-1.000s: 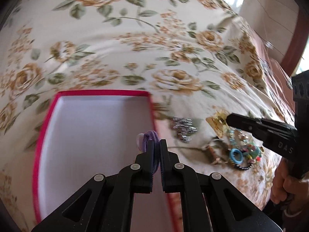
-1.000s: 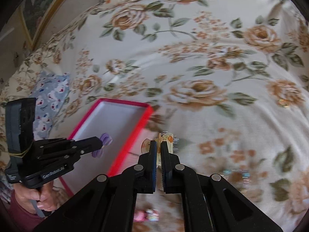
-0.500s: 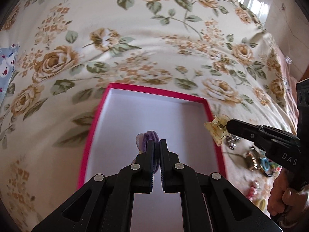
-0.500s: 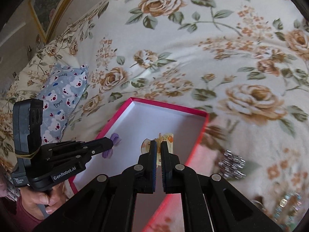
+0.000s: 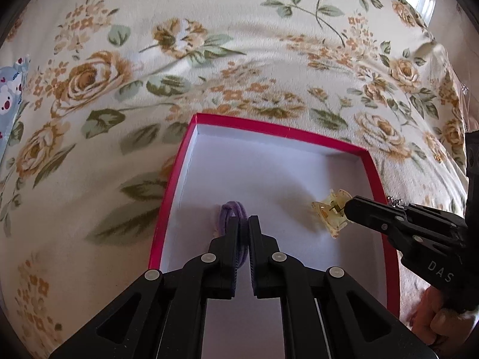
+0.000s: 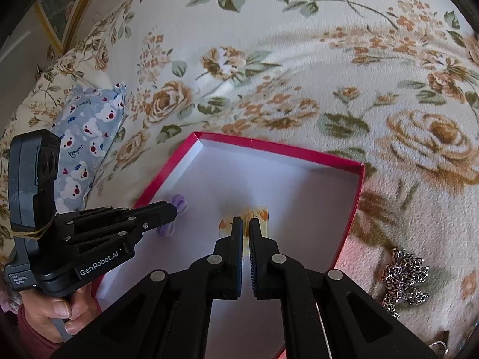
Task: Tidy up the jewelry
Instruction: 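Carry both items into the white box and open both tools to release, then grasp the silver chain with the left tool while the right tool grasps a beaded bracelet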
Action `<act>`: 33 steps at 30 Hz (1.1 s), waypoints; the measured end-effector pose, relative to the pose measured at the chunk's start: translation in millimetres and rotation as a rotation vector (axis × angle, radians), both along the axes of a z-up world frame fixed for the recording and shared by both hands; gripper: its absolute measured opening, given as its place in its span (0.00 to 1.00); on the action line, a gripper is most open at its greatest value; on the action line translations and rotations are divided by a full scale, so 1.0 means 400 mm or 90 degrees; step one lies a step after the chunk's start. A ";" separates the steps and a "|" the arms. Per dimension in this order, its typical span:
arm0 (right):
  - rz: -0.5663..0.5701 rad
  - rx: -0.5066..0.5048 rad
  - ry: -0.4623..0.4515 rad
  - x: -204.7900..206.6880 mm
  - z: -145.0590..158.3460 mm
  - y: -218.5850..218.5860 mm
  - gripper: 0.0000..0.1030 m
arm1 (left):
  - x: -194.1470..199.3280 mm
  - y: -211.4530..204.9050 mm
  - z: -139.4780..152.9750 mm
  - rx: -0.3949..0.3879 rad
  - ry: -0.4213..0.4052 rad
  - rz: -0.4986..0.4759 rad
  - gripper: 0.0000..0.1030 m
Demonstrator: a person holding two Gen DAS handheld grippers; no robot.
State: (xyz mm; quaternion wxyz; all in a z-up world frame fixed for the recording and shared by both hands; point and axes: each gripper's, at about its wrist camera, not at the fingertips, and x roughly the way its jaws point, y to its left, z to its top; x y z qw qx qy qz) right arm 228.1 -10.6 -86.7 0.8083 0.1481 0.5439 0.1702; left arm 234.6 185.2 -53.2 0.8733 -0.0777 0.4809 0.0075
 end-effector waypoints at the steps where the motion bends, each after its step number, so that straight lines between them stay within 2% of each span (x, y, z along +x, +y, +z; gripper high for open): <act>1: 0.000 0.002 0.003 0.000 -0.005 -0.001 0.03 | -0.001 -0.001 -0.003 0.001 0.002 0.000 0.06; 4: -0.005 0.007 0.005 -0.002 -0.010 -0.007 0.04 | 0.004 -0.009 -0.013 0.011 0.009 0.000 0.06; 7: -0.007 0.006 0.008 -0.001 -0.010 -0.009 0.08 | 0.006 -0.016 -0.020 0.017 0.017 0.001 0.12; 10: -0.009 0.017 0.016 0.000 -0.012 -0.016 0.10 | 0.001 -0.018 -0.016 0.028 0.014 0.010 0.26; 11: -0.012 0.018 0.018 0.000 -0.012 -0.019 0.13 | -0.001 -0.018 -0.014 0.029 0.013 0.014 0.31; 13: -0.014 0.023 0.022 0.000 -0.013 -0.020 0.18 | -0.006 -0.018 -0.010 0.026 0.012 0.017 0.34; 15: -0.018 0.024 0.025 0.000 -0.013 -0.020 0.36 | -0.012 -0.018 -0.005 0.026 0.009 0.020 0.41; 17: -0.022 0.033 0.022 -0.003 -0.008 -0.024 0.40 | -0.020 -0.018 0.001 0.030 0.005 0.022 0.46; 27: -0.028 0.019 0.010 -0.016 0.016 -0.035 0.40 | -0.059 -0.002 0.010 0.012 0.001 0.035 0.51; 33: -0.042 0.021 0.001 -0.045 0.045 -0.059 0.40 | -0.105 -0.017 0.039 0.003 -0.014 0.035 0.56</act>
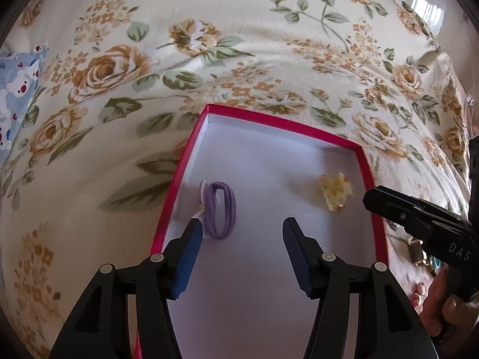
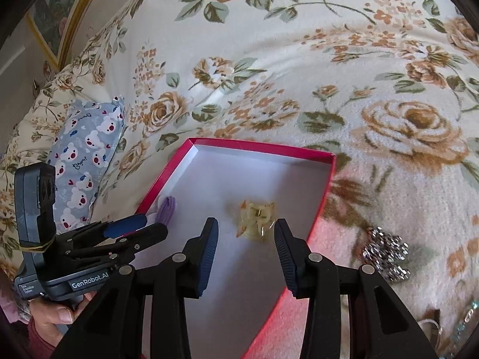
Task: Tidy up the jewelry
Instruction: 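Grasp the silver chain with the left tool while the right tool grasps a beaded bracelet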
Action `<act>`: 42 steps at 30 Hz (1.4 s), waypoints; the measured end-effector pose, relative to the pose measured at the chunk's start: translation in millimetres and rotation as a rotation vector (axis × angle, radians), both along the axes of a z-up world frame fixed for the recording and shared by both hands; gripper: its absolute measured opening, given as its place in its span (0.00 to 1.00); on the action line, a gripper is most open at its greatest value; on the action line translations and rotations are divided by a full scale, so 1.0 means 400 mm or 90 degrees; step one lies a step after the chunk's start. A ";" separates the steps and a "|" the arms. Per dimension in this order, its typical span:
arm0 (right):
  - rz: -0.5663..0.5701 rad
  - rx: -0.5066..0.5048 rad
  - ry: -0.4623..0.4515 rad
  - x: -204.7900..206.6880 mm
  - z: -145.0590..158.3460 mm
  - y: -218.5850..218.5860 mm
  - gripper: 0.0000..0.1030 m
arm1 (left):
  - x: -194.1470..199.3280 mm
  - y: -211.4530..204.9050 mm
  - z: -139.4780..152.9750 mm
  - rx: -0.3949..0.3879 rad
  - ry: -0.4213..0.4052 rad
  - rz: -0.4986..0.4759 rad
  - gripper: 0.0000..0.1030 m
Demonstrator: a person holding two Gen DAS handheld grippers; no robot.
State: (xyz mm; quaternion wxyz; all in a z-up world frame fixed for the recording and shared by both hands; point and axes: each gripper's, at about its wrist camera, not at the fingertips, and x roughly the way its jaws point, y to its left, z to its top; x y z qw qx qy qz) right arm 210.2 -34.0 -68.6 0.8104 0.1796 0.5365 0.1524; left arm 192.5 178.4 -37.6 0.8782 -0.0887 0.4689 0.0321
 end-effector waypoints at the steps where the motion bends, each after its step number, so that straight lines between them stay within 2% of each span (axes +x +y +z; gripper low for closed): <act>1: -0.002 0.000 -0.001 -0.006 0.005 -0.006 0.40 | -0.008 -0.002 0.005 -0.001 -0.003 -0.001 0.57; 6: -0.024 -0.003 -0.011 -0.051 0.045 -0.052 0.40 | -0.063 -0.026 0.043 -0.012 -0.028 -0.004 0.65; 13: -0.069 -0.020 -0.024 -0.133 0.098 -0.148 0.40 | -0.118 -0.083 0.085 -0.030 -0.047 -0.039 0.66; 21: -0.126 -0.044 -0.019 -0.219 0.128 -0.268 0.42 | -0.129 -0.156 0.090 -0.034 -0.036 -0.078 0.66; 33: -0.184 -0.099 -0.014 -0.298 0.146 -0.412 0.44 | -0.057 -0.267 0.089 -0.025 -0.031 -0.141 0.66; 42: -0.208 -0.133 0.014 -0.305 0.108 -0.483 0.44 | 0.055 -0.357 0.044 -0.009 -0.006 -0.182 0.66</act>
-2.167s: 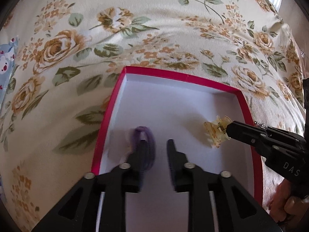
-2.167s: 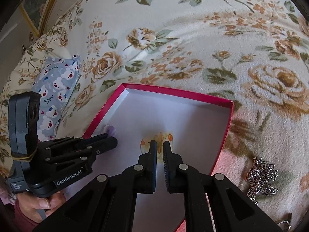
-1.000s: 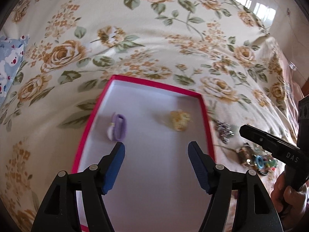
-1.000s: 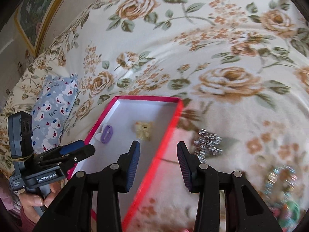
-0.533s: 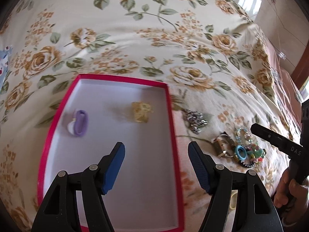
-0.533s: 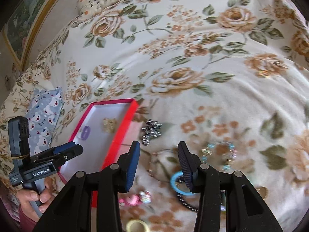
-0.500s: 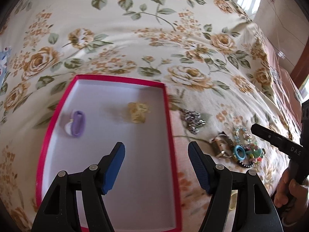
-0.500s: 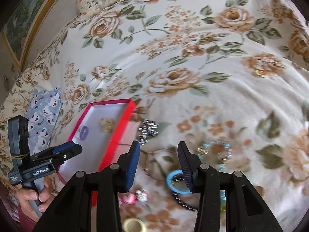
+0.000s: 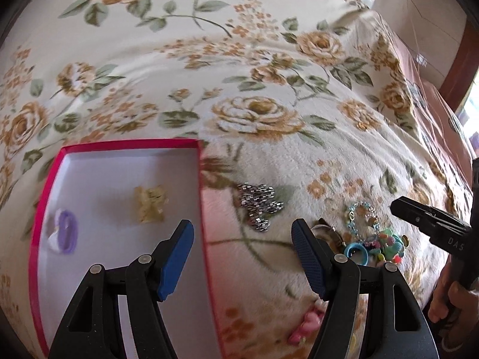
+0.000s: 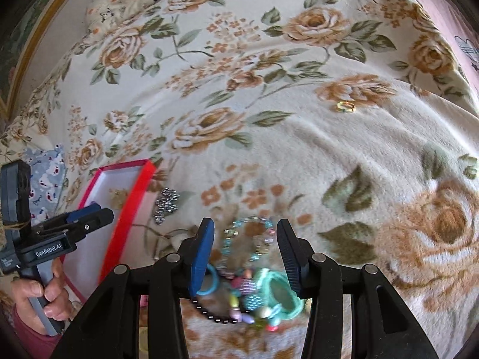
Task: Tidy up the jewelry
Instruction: 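Grasp the silver chain with the left tool while the right tool grasps a beaded bracelet, then carry the chain and bracelet into the box and open both tools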
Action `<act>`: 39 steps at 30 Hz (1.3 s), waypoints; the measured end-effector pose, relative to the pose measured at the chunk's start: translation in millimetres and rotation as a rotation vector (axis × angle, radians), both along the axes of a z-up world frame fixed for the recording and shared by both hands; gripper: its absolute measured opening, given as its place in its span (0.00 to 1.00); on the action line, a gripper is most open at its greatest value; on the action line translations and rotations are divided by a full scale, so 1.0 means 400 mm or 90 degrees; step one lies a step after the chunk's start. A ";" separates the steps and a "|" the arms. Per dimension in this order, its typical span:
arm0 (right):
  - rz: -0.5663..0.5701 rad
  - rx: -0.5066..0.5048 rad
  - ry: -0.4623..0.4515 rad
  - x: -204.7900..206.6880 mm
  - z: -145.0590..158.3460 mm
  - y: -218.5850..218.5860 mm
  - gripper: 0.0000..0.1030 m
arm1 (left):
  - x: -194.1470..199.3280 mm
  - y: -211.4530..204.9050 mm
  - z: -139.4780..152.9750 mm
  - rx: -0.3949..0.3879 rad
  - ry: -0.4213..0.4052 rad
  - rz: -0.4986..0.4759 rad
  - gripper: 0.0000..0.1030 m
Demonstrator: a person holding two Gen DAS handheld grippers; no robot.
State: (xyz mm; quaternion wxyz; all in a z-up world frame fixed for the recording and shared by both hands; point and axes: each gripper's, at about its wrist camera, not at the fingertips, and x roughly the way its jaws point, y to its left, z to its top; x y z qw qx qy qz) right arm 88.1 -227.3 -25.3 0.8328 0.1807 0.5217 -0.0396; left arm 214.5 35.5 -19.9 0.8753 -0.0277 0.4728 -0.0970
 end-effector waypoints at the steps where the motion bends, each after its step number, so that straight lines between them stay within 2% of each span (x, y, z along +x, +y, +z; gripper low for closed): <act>1: 0.001 -0.002 0.005 0.001 -0.006 -0.003 0.44 | 0.011 -0.007 -0.006 0.000 0.003 -0.004 0.66; 9: 0.023 -0.026 0.060 0.030 -0.073 -0.006 0.44 | 0.114 -0.062 -0.064 0.019 0.029 -0.031 0.66; 14: 0.055 -0.051 0.082 0.044 -0.101 0.014 0.44 | 0.165 -0.103 -0.115 0.058 0.052 -0.050 0.64; 16: 0.072 -0.074 0.090 0.045 -0.112 0.028 0.44 | 0.181 -0.115 -0.139 0.069 0.067 -0.056 0.59; 18: 0.078 -0.092 0.090 0.044 -0.117 0.036 0.40 | 0.195 -0.126 -0.172 0.076 0.092 -0.067 0.44; 19: 0.081 -0.103 0.090 0.044 -0.118 0.040 0.37 | 0.200 -0.129 -0.183 0.077 0.096 -0.069 0.43; 20: 0.083 -0.113 0.090 0.046 -0.119 0.041 0.30 | 0.202 -0.133 -0.184 0.079 0.091 -0.072 0.40; 21: 0.083 -0.125 0.088 0.047 -0.118 0.043 0.21 | 0.205 -0.138 -0.183 0.081 0.088 -0.080 0.33; 22: 0.080 -0.135 0.086 0.047 -0.118 0.042 0.15 | 0.206 -0.142 -0.184 0.083 0.087 -0.086 0.27; 23: 0.077 -0.139 0.084 0.047 -0.118 0.040 0.14 | 0.208 -0.145 -0.184 0.084 0.088 -0.090 0.18; 25: 0.074 -0.133 0.080 0.047 -0.119 0.035 0.14 | 0.210 -0.145 -0.184 0.070 0.083 -0.095 0.12; 31: 0.058 -0.107 0.053 0.043 -0.091 0.022 0.13 | 0.191 -0.133 -0.160 0.036 0.054 -0.102 0.10; 35: 0.054 -0.094 0.022 0.042 -0.047 0.026 0.13 | 0.145 -0.100 -0.114 0.017 0.031 -0.099 0.10; 36: 0.054 -0.095 0.015 0.043 -0.035 0.029 0.07 | 0.138 -0.093 -0.102 0.009 0.026 -0.097 0.10; 39: 0.058 -0.088 -0.008 0.045 0.000 0.043 0.07 | 0.105 -0.076 -0.064 0.000 0.007 -0.093 0.10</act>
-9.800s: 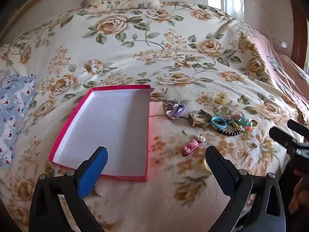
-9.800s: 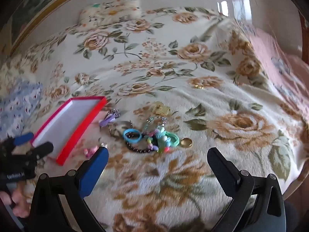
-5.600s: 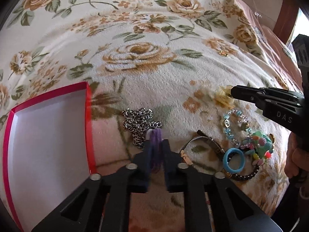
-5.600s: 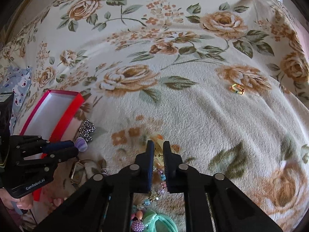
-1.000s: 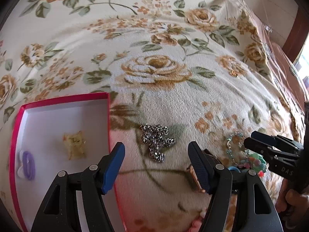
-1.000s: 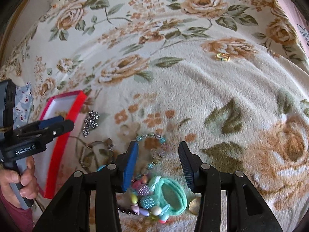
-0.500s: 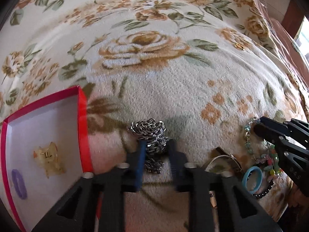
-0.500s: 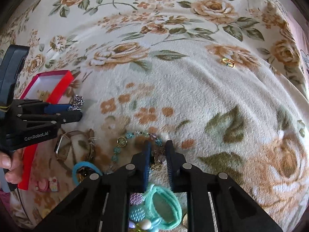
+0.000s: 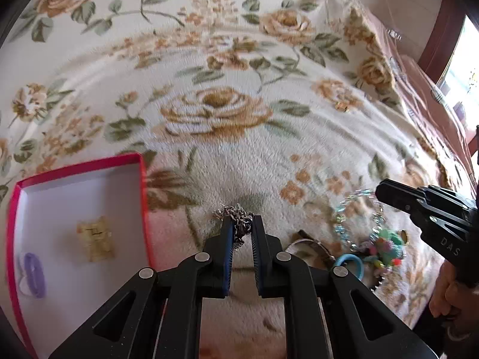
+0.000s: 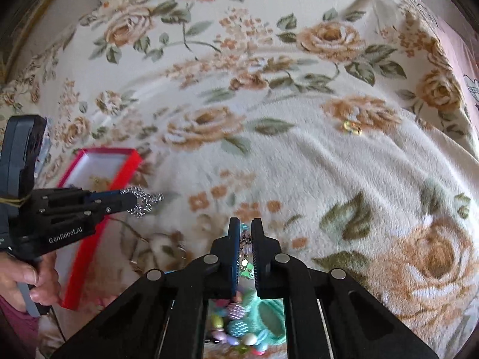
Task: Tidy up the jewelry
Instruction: 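Carry the chain and bracelet into the box and open both tools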
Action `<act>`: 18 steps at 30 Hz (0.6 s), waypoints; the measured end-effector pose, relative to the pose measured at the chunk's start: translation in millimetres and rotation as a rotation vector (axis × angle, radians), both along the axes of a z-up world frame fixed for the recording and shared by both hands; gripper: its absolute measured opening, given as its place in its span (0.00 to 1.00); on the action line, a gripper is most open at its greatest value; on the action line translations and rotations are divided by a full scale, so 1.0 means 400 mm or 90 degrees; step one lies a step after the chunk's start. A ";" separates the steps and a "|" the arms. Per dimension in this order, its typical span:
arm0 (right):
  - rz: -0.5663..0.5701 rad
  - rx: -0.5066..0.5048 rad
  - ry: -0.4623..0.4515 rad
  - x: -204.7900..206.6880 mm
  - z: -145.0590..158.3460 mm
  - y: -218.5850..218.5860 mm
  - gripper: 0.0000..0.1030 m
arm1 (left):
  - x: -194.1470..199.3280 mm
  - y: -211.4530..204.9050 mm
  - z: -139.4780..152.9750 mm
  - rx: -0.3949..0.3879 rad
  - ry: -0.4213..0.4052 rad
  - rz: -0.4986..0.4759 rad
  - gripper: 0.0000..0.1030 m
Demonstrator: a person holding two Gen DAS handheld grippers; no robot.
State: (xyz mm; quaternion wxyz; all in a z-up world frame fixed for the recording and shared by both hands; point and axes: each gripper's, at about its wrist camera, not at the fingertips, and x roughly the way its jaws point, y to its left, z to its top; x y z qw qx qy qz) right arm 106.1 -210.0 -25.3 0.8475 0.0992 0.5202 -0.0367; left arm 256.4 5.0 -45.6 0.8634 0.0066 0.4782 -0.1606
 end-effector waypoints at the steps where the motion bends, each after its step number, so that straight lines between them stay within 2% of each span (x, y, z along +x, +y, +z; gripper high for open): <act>1: 0.002 0.001 -0.005 0.001 0.009 0.006 0.07 | -0.013 0.007 0.013 -0.003 -0.006 0.001 0.10; 12: 0.027 0.012 -0.047 -0.004 0.092 0.053 0.07 | -0.162 0.092 0.161 -0.053 -0.075 0.020 0.10; 18: 0.042 0.032 -0.073 0.001 0.142 0.081 0.07 | -0.220 0.144 0.195 -0.061 -0.093 0.039 0.10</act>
